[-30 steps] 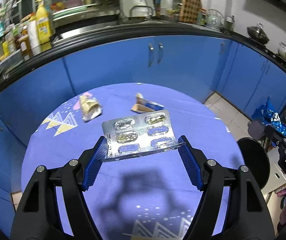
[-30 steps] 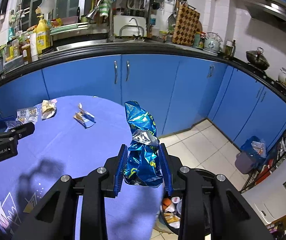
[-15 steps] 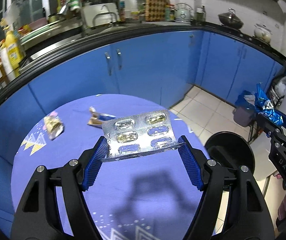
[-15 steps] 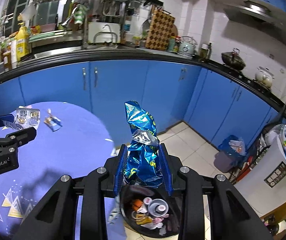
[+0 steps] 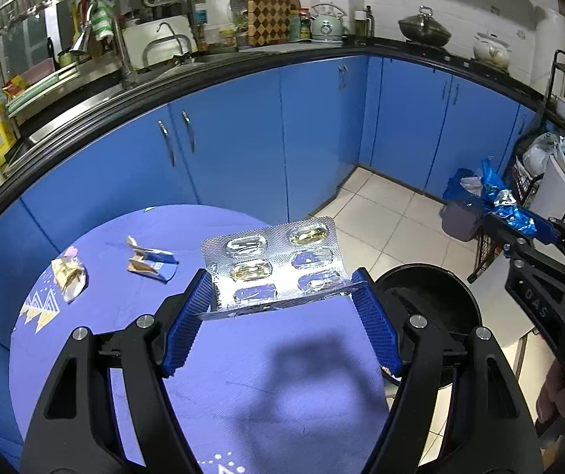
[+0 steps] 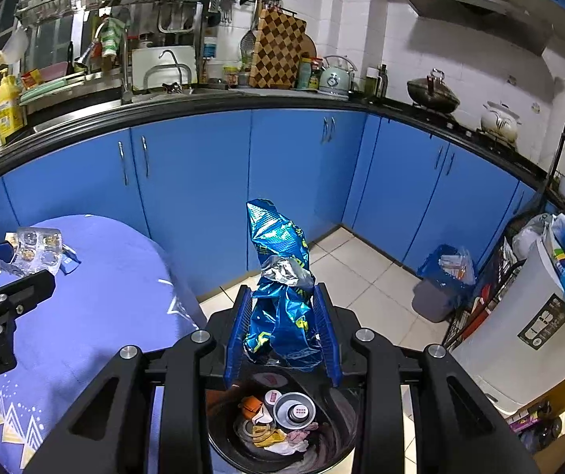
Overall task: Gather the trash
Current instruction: 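Carry the silver blister pack and blue wrapper over the black bin, then open the right gripper to drop the blue wrapper into the bin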
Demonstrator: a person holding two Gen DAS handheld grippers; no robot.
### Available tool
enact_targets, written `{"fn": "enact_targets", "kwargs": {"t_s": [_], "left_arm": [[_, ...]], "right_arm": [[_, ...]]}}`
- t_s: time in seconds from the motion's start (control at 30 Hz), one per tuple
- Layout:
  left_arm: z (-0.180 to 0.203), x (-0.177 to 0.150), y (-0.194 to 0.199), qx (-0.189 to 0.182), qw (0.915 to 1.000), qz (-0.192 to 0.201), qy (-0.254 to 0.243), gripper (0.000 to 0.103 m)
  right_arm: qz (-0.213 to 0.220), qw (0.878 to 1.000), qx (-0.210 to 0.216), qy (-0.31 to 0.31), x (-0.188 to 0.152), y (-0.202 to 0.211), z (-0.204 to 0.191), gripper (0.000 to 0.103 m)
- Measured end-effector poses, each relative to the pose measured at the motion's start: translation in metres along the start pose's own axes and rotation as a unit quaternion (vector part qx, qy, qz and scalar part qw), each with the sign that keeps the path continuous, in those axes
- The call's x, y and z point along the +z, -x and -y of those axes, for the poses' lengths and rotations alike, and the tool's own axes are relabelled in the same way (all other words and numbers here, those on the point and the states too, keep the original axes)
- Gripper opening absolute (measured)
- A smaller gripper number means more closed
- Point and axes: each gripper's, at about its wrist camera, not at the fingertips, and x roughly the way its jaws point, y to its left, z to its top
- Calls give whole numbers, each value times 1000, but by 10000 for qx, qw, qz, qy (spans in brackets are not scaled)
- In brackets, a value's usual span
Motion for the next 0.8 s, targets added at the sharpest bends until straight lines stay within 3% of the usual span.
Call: {"fn": "enact_targets", "kwargs": {"t_s": [0.3, 0.8], "left_arm": [[7, 2, -16, -11, 9999, -81, -61, 72], [8, 5, -33, -48, 9998, -162, -87, 72]], "right_arm": [[-195, 9997, 72, -145, 0, -29, 8, 32], [-173, 9994, 29, -295, 4, -42, 15, 34]]}}
